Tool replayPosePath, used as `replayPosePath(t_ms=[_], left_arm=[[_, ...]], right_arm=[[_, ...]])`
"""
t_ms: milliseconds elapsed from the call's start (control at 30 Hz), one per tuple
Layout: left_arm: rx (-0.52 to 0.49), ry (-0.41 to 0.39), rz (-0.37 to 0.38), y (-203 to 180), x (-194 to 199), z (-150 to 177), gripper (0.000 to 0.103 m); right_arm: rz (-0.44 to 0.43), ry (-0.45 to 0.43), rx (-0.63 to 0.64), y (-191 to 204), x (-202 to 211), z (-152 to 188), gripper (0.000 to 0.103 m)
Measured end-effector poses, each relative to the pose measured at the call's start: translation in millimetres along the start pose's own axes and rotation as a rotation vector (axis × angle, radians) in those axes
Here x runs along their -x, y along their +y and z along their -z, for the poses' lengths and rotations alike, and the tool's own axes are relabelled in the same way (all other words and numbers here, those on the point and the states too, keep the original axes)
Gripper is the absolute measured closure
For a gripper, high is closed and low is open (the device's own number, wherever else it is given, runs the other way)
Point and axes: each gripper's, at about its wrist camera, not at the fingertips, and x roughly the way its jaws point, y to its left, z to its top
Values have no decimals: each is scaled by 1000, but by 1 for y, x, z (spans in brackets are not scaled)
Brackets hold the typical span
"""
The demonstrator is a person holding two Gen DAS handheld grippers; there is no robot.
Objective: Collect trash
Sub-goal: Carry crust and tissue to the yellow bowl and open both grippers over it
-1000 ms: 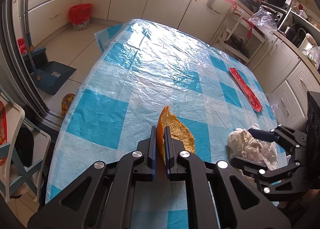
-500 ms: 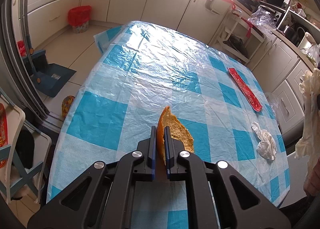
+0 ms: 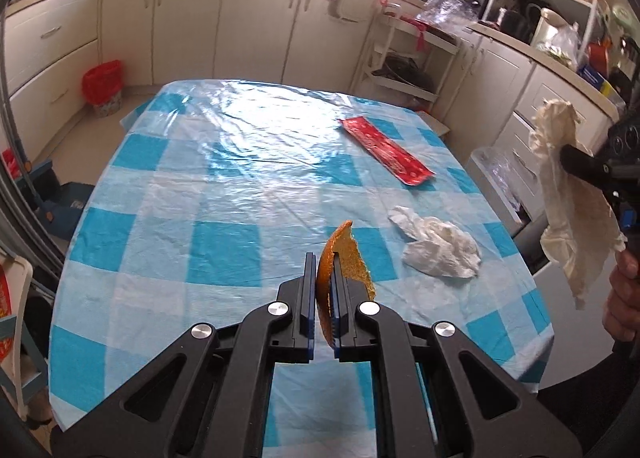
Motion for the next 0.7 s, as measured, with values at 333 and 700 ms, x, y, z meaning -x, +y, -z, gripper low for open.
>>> replayPosePath(t_ms=[333,700], left_arm=[[-225,-13,108,-126,12,5,97],[-335,-15,176,-202,14,11,97]], right_arm=[[226,-80,-53,-39,92,24,77],[400,-71,-146,-82,136,40,77]])
